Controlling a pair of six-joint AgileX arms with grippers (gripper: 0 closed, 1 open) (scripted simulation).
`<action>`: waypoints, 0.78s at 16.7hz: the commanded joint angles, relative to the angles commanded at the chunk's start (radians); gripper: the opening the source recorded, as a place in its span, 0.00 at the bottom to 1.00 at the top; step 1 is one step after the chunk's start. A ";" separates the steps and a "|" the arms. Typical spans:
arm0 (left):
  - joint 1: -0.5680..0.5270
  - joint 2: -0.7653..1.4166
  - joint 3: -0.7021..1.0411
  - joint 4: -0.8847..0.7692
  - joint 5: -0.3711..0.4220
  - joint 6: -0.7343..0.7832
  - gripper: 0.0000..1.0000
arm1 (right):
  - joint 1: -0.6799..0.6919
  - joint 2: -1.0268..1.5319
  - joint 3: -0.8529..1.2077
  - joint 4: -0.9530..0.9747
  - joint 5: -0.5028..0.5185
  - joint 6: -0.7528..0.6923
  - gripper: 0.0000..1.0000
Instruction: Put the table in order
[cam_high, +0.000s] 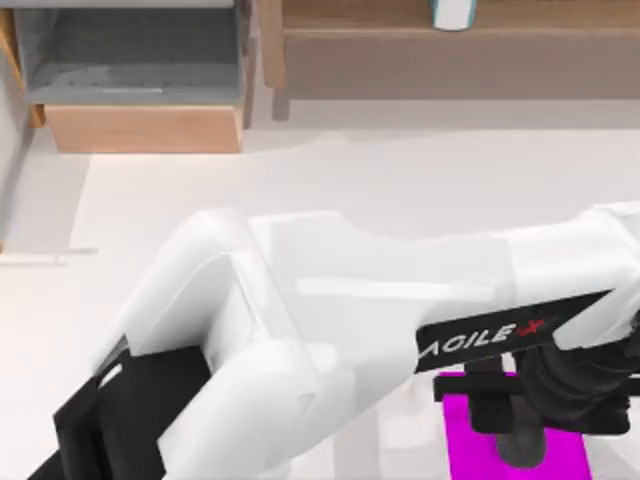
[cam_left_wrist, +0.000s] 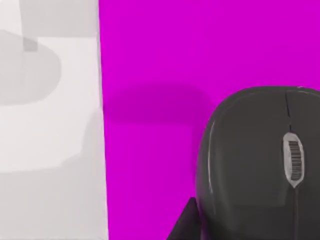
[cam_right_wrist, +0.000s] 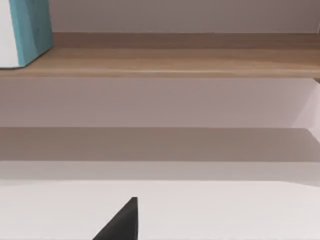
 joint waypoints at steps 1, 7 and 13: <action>-0.006 0.000 -0.001 -0.006 -0.007 0.002 0.00 | 0.000 0.000 0.000 0.000 0.000 0.000 1.00; -0.020 0.003 0.005 0.017 -0.022 0.022 0.00 | 0.000 0.000 0.000 0.000 0.000 0.000 1.00; -0.001 0.003 0.006 0.075 0.005 0.033 0.00 | 0.000 0.000 0.000 0.000 0.000 0.000 1.00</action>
